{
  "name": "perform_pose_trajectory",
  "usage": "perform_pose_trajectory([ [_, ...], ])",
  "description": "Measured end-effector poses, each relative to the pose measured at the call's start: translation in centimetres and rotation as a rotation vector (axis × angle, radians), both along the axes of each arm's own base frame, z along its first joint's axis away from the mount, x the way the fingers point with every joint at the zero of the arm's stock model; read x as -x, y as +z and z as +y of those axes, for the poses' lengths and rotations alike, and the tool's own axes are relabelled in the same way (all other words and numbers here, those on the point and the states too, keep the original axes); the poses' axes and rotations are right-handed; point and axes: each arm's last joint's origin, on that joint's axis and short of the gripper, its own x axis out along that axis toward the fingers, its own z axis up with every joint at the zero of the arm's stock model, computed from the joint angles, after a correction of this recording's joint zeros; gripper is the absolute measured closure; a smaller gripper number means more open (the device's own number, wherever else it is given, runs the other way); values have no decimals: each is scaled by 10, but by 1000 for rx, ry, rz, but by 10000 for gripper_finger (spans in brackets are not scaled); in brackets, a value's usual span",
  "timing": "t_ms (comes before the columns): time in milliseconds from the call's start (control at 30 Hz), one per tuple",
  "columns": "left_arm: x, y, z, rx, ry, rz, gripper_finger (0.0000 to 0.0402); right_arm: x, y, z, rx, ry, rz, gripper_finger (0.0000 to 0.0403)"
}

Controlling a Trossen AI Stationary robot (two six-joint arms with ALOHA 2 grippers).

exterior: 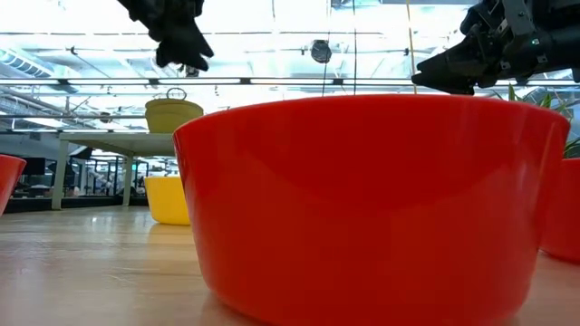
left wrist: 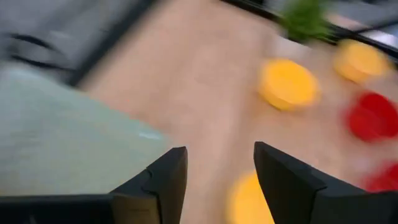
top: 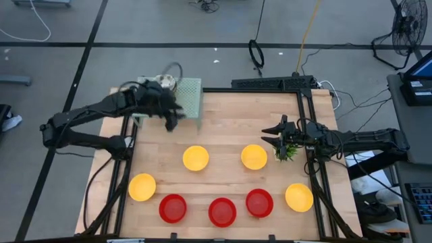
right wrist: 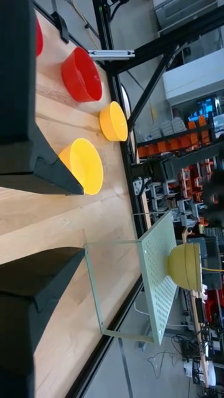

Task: Pick & Place Mini bowls
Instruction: Put the yellow bowl on the shelf

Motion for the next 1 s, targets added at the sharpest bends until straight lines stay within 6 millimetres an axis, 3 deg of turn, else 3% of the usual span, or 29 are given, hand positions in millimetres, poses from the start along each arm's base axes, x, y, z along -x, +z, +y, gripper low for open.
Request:
perform_pose_trajectory([
  [200, -31, -22, -51, 181, -228, 53, 213, 0, 0, 0, -2, 0, -1, 266],
  [400, -45, -39, -102, 348, -291, 163, 213, 0, 0, 0, -3, 0, -3, 266],
  [700, -20, -59, -151, 631, -33, 533, 213, 0, 0, 0, -4, 0, -1, 266],
  [1000, 8, -66, -178, 633, 309, 659, 213, 0, -1, 0, -4, 0, 15, 266],
])
